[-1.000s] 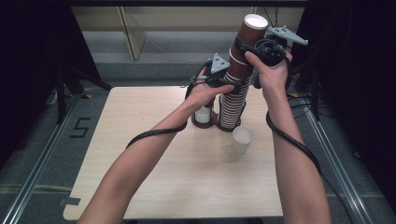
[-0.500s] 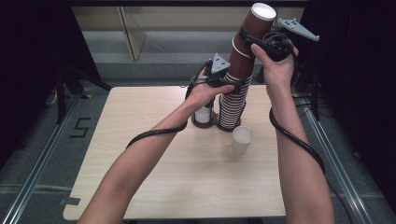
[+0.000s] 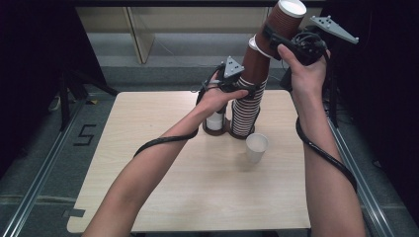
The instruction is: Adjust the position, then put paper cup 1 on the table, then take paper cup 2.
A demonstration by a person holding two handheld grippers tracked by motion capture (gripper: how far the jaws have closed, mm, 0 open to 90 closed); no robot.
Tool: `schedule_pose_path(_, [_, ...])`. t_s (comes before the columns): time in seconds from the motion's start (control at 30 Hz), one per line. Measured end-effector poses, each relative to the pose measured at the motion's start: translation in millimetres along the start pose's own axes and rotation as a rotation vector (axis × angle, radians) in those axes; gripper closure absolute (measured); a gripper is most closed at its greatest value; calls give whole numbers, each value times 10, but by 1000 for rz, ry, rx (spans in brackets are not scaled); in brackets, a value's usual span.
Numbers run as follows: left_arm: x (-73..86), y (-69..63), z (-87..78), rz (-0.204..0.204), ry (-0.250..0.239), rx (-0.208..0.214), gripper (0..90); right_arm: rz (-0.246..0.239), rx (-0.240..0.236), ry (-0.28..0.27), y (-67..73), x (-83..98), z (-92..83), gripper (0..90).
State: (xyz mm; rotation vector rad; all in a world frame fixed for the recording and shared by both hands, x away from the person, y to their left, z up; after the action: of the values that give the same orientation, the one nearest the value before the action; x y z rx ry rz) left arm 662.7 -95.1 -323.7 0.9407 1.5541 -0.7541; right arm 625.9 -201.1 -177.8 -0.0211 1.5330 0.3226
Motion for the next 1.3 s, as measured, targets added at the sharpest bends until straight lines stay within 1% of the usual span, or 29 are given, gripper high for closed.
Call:
schedule_pose_path(0.03, [-2, -6, 2, -3, -6, 2, 109, 0, 0, -1, -14, -9, -39, 181])
schedule_pose_path(0.1, [-2, -11, -16, 6, -3, 0, 115, 6, -1, -9, -36, -21, -92, 181])
schedule_pose_path(0.13, [-1, -19, -29, 8, -3, 0, 115, 5, -2, -4, -48, -20, -127, 181])
schedule_pose_path(0.17, [-1, -31, -52, 21, 1, 2, 114, -3, 0, -7, -68, -19, -161, 181])
schedule_pose_path(0.23, [6, -78, -131, 46, 6, 12, 107, -1, 1, -10, -107, -2, -237, 181])
schedule_pose_path(0.33, [46, -143, -266, 60, 16, 29, 92, -11, 14, -3, -200, 66, -363, 181])
schedule_pose_path(0.37, [71, -168, -325, 68, 21, 34, 90, -4, 21, 0, -234, 102, -410, 181])
schedule_pose_path(0.4, [101, -194, -385, 73, 26, 39, 87, -6, 26, 16, -270, 153, -464, 181])
schedule_pose_path(0.47, [186, -245, -524, 79, 40, 48, 83, -15, 30, 26, -347, 281, -544, 181])
schedule_pose_path(0.5, [225, -265, -587, 78, 44, 51, 82, -12, 35, 43, -389, 378, -597, 181])
schedule_pose_path(0.53, [270, -284, -652, 79, 54, 53, 82, -17, 38, 48, -427, 457, -635, 181])
schedule_pose_path(0.57, [316, -301, -717, 78, 56, 56, 82, -10, 41, 57, -457, 542, -673, 181])
schedule_pose_path(0.63, [412, -331, -842, 76, 61, 51, 82, -15, 46, 78, -523, 725, -742, 181])
schedule_pose_path(0.67, [452, -348, -888, 75, 64, 52, 83, -11, 52, 96, -544, 824, -777, 181])
schedule_pose_path(0.7, [506, -371, -946, 73, 66, 56, 82, -20, 54, 102, -563, 897, -797, 181])
schedule_pose_path(0.73, [569, -392, -1020, 74, 68, 53, 82, -18, 60, 122, -581, 999, -832, 181])
schedule_pose_path(0.8, [652, -425, -1115, 73, 67, 52, 82, -16, 64, 148, -620, 1219, -893, 180])
schedule_pose_path(0.83, [708, -440, -1178, 76, 69, 47, 82, -5, 67, 166, -619, 1294, -913, 180])
schedule_pose_path(0.9, [777, -460, -1255, 78, 76, 43, 82, -8, 63, 190, -627, 1488, -957, 180])
schedule_pose_path(0.97, [823, -487, -1352, 82, 79, 42, 82, -6, 66, 206, -634, 1601, -1000, 180])
schedule_pose_path(1.0, [829, -495, -1392, 85, 74, 41, 82, 2, 67, 202, -639, 1631, -1014, 180])
schedule_pose_path(1.03, [833, -498, -1430, 86, 70, 35, 82, -3, 64, 211, -651, 1652, -1037, 180])
schedule_pose_path(1.07, [837, -500, -1460, 85, 62, 33, 83, -8, 69, 206, -667, 1665, -1049, 180])
schedule_pose_path(1.1, [845, -503, -1482, 79, 61, 31, 83, 6, 67, 199, -662, 1674, -1061, 180])
schedule_pose_path(1.13, [867, -510, -1508, 73, 60, 28, 83, 9, 73, 199, -664, 1688, -1074, 180])
schedule_pose_path(1.23, [942, -541, -1556, 71, 61, 29, 83, 5, 65, 212, -603, 1778, -1131, 180])
schedule_pose_path(1.27, [998, -560, -1578, 70, 63, 29, 83, 10, 54, 217, -575, 1806, -1143, 180])
schedule_pose_path(1.3, [1028, -569, -1588, 69, 65, 30, 84, -1, 47, 223, -546, 1869, -1162, 180])
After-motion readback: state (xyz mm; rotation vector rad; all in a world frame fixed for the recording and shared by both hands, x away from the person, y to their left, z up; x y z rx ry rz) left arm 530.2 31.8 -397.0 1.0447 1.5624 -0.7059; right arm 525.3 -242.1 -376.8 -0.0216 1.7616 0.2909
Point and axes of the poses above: each handheld gripper's, and its own axes: z roughly forward along the jaws, x roughly out of its underside, y roughly to its left, the point moved 7 cm from there along z, roughly forward along the jaws, and after that the axes turned 14 degrees about x, right-handed, at the moved point
